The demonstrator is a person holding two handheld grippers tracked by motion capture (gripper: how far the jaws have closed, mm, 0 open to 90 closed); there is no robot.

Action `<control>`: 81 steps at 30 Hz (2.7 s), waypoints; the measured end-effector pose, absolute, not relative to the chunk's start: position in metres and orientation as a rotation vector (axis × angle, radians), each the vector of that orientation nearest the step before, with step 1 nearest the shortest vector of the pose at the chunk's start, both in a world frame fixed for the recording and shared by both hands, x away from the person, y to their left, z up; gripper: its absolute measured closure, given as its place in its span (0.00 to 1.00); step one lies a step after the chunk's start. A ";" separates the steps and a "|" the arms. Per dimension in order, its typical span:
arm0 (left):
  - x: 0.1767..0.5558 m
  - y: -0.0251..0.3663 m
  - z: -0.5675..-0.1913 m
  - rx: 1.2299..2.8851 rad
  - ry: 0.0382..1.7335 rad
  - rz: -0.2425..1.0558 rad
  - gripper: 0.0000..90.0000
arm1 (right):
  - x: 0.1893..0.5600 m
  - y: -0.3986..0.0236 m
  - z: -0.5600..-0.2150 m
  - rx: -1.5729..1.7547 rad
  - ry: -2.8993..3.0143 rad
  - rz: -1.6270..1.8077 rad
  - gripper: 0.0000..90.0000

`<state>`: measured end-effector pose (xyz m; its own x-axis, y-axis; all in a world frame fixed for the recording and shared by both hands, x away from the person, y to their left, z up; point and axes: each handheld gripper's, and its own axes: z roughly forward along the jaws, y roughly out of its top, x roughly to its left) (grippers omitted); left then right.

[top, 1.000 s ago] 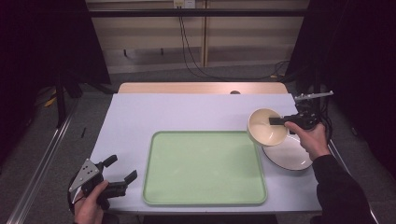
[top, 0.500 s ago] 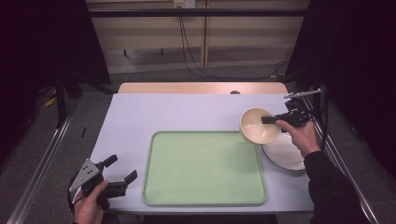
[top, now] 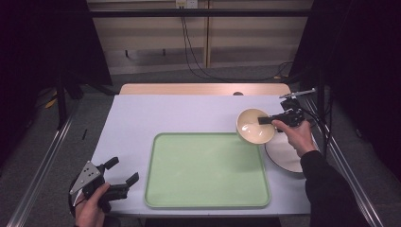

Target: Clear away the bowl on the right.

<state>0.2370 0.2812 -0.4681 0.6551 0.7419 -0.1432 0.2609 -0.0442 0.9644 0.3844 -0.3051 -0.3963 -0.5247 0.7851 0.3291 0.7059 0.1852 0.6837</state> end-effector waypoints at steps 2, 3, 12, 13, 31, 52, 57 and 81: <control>0.237 0.281 -0.468 1.617 0.837 0.473 0.00 | 0.387 -0.303 -0.398 1.492 2.350 1.255 0.93; 0.237 0.282 -0.468 1.617 0.838 0.477 0.00 | 0.389 -0.301 -0.400 1.497 2.353 1.241 0.93; 0.237 0.282 -0.468 1.614 0.840 0.474 0.00 | 0.394 -0.292 -0.409 1.511 2.379 1.231 0.93; 0.237 0.282 -0.468 1.614 0.840 0.474 0.00 | 0.396 -0.291 -0.411 1.508 2.383 1.228 0.93; 0.237 0.282 -0.468 1.613 0.845 0.475 0.00 | 0.403 -0.285 -0.431 1.553 2.427 1.129 0.93; 0.236 0.282 -0.468 1.620 0.838 0.474 0.00 | 0.403 -0.278 -0.447 1.585 2.462 1.035 0.93; 0.236 0.282 -0.468 1.620 0.839 0.475 0.00 | 0.403 -0.280 -0.453 1.607 2.459 1.024 0.94; 0.236 0.282 -0.468 1.620 0.841 0.473 0.00 | 0.395 -0.280 -0.459 1.515 2.390 1.063 0.76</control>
<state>0.2361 0.2822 -0.4681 0.6572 0.7402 -0.1422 0.2634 -0.0488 0.9635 0.3953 -0.2801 -0.4585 -0.4925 0.8314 0.2574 0.7480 0.2533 0.6134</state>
